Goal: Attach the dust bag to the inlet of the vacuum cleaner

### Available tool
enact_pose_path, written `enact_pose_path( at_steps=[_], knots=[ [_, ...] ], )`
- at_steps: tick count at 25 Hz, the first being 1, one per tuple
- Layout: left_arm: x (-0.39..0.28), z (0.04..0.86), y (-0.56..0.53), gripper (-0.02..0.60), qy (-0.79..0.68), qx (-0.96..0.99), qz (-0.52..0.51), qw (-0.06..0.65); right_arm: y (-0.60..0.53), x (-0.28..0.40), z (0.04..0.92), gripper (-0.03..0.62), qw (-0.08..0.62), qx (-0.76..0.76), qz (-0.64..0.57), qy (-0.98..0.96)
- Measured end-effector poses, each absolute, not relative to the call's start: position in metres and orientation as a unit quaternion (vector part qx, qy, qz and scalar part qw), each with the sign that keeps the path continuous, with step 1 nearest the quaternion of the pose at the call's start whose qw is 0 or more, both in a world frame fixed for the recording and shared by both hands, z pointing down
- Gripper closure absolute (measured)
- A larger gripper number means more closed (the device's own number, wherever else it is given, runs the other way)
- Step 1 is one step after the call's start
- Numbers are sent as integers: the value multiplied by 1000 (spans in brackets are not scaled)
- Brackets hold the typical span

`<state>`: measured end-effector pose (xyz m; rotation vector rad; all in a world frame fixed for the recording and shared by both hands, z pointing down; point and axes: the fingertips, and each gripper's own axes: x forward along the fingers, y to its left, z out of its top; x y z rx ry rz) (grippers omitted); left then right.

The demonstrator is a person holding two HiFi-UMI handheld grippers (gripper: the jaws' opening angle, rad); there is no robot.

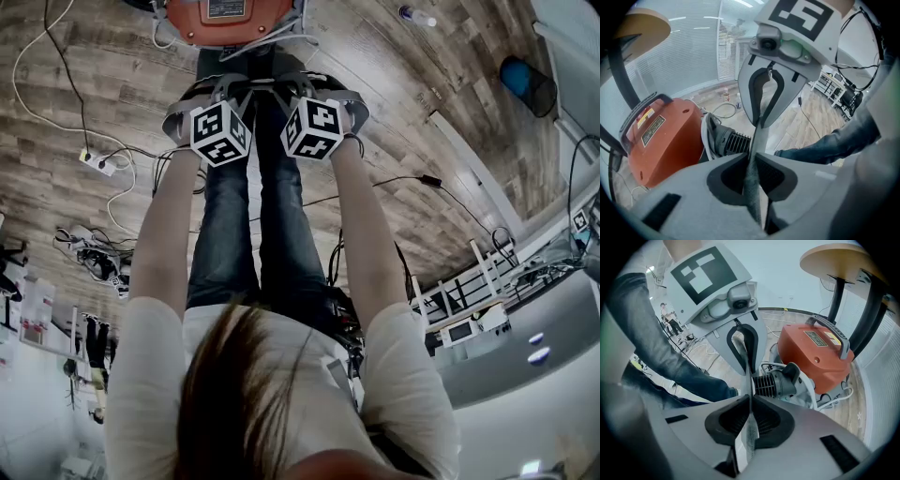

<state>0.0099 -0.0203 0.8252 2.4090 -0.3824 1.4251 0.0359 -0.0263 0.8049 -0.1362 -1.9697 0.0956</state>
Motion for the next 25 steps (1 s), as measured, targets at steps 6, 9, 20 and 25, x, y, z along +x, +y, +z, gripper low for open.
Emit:
enact_pose_path(
  at_steps=[6,9,20,25],
  knots=[
    [8,828,-27,534,-144,840,498,160,-35,33,807,566,556,-73,16,-828],
    [7,828,-28,532,-148,838,500,163,-37,33,807,565,556,-78,12,-828],
    [7,827,-45,515,-113,828,530,147,-46,34,811,562,536,6,75,-841],
    [6,826,-46,511,-144,829,516,162,-47,33,811,562,546,-28,45,-836]
  ],
)
